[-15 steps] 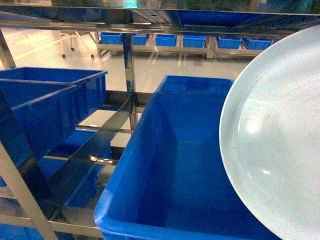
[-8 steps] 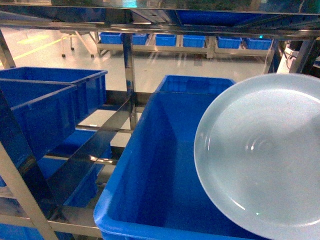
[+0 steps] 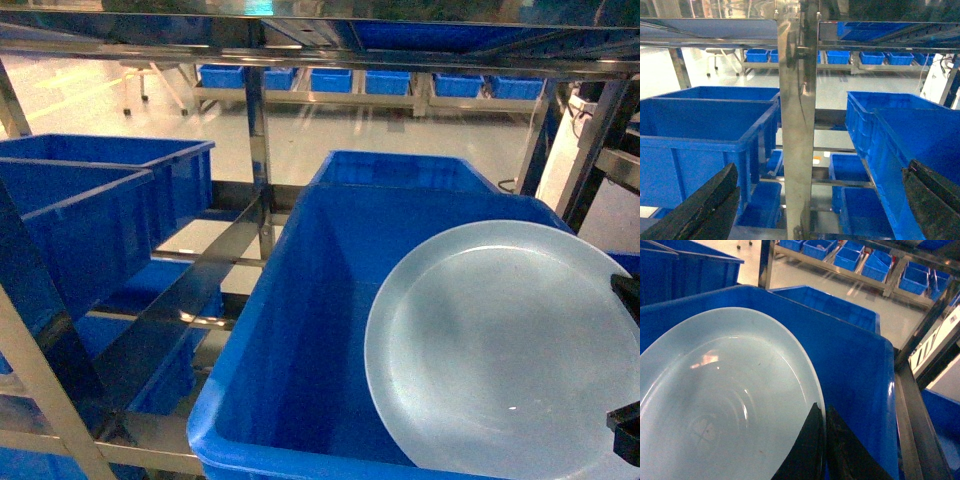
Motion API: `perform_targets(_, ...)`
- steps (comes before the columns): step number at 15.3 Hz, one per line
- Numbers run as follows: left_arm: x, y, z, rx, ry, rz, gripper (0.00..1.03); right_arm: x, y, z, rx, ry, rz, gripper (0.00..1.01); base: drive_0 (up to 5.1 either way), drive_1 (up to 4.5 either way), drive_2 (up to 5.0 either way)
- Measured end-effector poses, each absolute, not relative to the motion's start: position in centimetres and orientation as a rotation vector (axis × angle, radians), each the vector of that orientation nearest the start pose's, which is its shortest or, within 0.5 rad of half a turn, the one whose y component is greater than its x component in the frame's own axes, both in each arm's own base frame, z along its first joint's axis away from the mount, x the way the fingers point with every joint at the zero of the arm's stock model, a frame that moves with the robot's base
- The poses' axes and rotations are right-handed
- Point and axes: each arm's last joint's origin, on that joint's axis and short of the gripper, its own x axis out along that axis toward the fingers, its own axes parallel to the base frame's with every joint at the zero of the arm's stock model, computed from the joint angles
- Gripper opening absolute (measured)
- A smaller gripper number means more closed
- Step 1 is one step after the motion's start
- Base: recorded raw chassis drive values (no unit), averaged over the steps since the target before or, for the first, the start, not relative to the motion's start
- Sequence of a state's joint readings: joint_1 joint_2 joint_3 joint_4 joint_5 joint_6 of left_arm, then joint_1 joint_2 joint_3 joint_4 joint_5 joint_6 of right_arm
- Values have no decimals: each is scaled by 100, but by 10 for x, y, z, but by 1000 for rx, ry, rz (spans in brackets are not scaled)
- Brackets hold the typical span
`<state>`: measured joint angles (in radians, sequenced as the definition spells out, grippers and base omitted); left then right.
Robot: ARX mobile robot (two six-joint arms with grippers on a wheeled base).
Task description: Place blue tray on left shelf second layer neatly
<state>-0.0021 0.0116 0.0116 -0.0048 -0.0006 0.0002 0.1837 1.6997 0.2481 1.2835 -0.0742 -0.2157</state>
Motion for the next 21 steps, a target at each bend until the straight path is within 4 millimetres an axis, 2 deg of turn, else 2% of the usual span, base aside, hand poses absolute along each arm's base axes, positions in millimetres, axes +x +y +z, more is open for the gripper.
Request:
perform_targets(1, 98, 0, 166, 0, 5, -2, 98, 235, 46, 114, -229, 133, 269, 3, 0, 0, 0)
perform_targets(4, 98, 0, 166, 0, 4, -2, 98, 235, 46, 115, -229, 128, 279, 44, 0, 0, 0)
perform_targets(6, 98, 0, 166, 1, 5, -2, 98, 234, 46, 121, -227, 104, 275, 66, 0, 0, 0)
perform_targets(8, 98, 0, 166, 0, 5, -2, 98, 230, 45, 133, -219, 45, 266, 82, 0, 0, 0)
perform_targets(9, 98, 0, 166, 1, 5, -2, 98, 224, 45, 142, -210, 3, 257, 95, 0, 0, 0)
perform_targets(10, 98, 0, 166, 0, 5, -2, 98, 216, 45, 149, -201, -30, 253, 98, 0, 0, 0)
perform_targets(12, 98, 0, 166, 0, 5, -2, 98, 205, 42, 156, -187, -58, 242, 98, 0, 0, 0)
perform_targets(17, 98, 0, 166, 0, 5, -2, 98, 171, 40, 157, -179, -24, 230, 98, 0, 0, 0)
perform_targets(19, 98, 0, 166, 0, 4, -2, 98, 151, 39, 156, -180, 7, 218, 98, 0, 0, 0)
perform_targets(21, 98, 0, 166, 0, 4, -2, 98, 138, 36, 163, -180, -3, 192, 98, 0, 0, 0)
